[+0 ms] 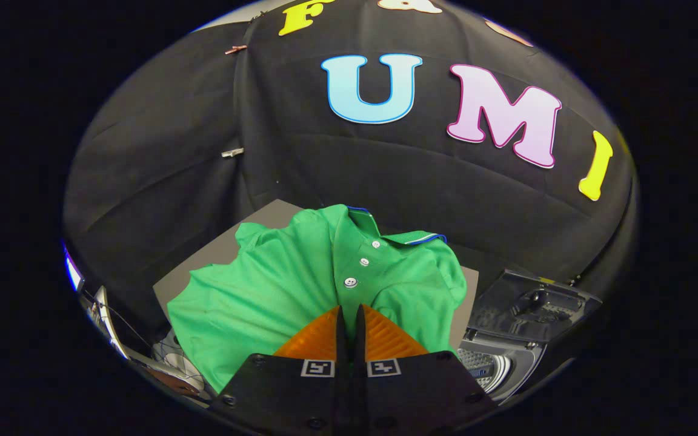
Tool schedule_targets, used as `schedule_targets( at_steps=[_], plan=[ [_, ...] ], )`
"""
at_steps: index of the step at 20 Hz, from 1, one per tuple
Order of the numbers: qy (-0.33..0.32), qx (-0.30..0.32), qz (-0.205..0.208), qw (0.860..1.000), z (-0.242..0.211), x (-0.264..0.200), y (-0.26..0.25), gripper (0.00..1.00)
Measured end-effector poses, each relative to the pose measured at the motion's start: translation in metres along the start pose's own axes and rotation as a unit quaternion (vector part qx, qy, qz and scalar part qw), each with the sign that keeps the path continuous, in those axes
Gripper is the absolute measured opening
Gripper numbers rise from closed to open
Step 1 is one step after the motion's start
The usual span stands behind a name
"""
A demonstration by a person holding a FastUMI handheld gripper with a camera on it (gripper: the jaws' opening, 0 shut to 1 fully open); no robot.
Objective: Put the clothes into the washing machine and then close the washing machine lid.
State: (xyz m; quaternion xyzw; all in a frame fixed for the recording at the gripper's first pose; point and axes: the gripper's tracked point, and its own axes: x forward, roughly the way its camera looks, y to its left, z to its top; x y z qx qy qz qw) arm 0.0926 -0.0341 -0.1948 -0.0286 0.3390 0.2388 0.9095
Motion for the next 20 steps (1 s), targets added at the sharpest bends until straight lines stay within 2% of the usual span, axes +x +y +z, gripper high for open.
schedule_targets(
  at_steps=[6, 10, 15, 20],
  plan=[
    [0.004, 0.003, 0.098, 0.995, -0.003, -0.020, -0.027, 0.05],
    [-0.001, -0.006, 0.149, 0.989, -0.008, -0.043, -0.047, 0.05],
    [-0.009, 0.016, 0.168, 0.986, -0.012, -0.078, -0.095, 0.05],
    [-0.004, 0.036, 0.149, 0.988, -0.031, -0.099, -0.157, 0.05]
  ],
)
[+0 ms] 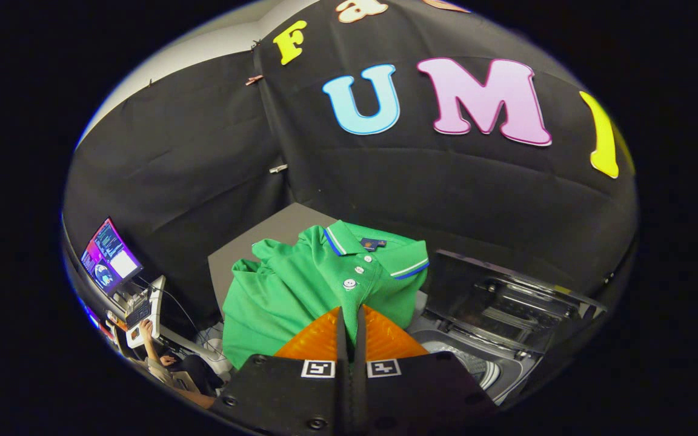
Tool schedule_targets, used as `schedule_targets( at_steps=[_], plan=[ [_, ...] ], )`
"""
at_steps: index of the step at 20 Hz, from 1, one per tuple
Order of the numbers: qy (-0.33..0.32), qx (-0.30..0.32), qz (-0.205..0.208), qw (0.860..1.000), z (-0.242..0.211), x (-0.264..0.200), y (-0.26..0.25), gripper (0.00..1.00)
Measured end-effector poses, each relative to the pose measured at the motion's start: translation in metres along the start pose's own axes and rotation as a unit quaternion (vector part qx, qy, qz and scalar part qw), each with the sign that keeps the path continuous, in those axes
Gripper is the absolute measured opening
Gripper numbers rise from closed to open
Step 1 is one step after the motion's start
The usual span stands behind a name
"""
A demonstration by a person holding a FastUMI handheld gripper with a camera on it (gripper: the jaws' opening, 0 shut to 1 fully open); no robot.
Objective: Put the clothes into the washing machine and then close the washing machine lid.
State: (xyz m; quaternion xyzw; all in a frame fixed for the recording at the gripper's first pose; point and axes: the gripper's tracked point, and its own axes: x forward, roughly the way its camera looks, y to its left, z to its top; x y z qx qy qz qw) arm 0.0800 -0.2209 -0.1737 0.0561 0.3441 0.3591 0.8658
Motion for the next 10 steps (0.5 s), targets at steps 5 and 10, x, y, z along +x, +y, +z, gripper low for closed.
schedule_targets(
  at_steps=[5, 10],
  plan=[
    [-0.001, 0.044, -0.020, 0.999, -0.011, -0.027, -0.041, 0.05],
    [-0.017, 0.078, -0.045, 0.996, -0.010, -0.048, -0.074, 0.05]
  ],
)
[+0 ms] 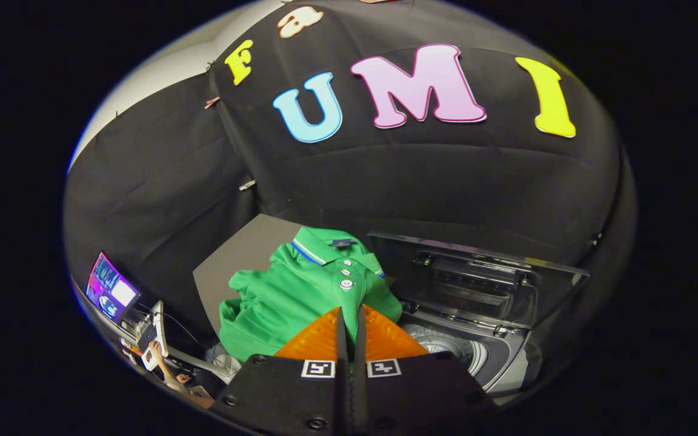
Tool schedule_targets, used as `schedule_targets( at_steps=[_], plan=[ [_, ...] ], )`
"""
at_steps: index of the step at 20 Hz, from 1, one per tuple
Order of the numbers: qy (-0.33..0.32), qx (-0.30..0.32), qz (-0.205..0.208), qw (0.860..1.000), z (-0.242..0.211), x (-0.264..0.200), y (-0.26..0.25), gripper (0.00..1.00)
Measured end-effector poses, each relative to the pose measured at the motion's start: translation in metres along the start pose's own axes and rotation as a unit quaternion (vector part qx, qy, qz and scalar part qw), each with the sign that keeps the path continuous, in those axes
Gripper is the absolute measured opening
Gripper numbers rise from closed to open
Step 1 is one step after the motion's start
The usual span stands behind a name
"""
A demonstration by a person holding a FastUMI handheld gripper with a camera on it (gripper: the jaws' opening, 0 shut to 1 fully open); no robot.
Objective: Put the clothes into the washing machine and then close the washing machine lid.
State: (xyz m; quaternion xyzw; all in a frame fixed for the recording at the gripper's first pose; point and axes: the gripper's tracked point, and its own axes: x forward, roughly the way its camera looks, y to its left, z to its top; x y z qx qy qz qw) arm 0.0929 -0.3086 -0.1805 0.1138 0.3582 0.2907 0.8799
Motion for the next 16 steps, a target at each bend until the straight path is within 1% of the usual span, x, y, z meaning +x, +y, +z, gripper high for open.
schedule_targets(
  at_steps=[5, 11, 16],
  plan=[
    [0.007, 0.028, -0.030, 0.999, -0.004, -0.008, -0.032, 0.05],
    [0.040, 0.030, -0.061, 0.997, -0.035, 0.014, -0.055, 0.05],
    [0.049, 0.025, -0.092, 0.994, -0.047, 0.019, -0.077, 0.05]
  ],
)
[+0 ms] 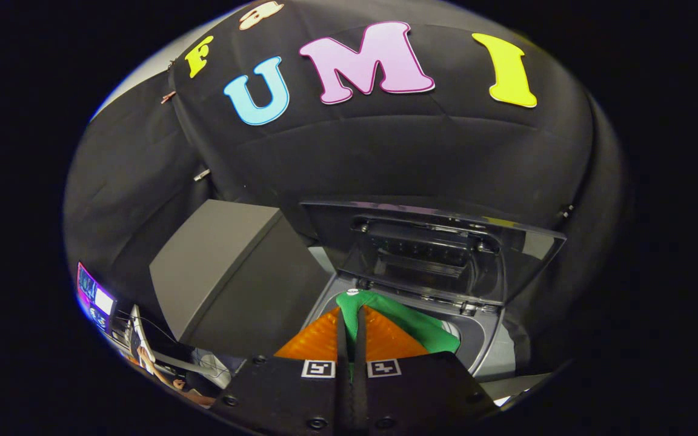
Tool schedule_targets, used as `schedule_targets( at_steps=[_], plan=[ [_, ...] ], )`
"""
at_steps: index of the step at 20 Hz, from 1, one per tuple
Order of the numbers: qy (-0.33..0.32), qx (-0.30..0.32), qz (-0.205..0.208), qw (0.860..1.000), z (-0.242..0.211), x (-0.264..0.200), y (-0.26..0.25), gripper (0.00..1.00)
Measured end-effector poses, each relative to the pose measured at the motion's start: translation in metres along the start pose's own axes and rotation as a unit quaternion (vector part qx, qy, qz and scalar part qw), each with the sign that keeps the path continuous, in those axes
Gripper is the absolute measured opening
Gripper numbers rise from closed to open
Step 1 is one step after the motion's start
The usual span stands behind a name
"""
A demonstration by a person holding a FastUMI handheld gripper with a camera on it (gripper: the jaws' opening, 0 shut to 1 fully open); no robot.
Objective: Put the clothes into the washing machine and then close the washing machine lid.
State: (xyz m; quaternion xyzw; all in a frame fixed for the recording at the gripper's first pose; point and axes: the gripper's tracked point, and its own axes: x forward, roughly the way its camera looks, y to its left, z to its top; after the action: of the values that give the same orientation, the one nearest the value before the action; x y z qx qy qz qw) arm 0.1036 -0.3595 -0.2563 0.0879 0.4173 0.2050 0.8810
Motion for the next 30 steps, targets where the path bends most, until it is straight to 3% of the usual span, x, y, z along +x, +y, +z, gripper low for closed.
schedule_targets(
  at_steps=[11, 20, 30],
  plan=[
    [0.100, 0.038, -0.075, 0.991, -0.096, 0.057, -0.055, 0.05],
    [0.143, 0.047, -0.134, 0.980, -0.144, 0.061, -0.088, 0.07],
    [0.141, 0.080, -0.119, 0.980, -0.143, 0.062, -0.083, 0.15]
  ],
)
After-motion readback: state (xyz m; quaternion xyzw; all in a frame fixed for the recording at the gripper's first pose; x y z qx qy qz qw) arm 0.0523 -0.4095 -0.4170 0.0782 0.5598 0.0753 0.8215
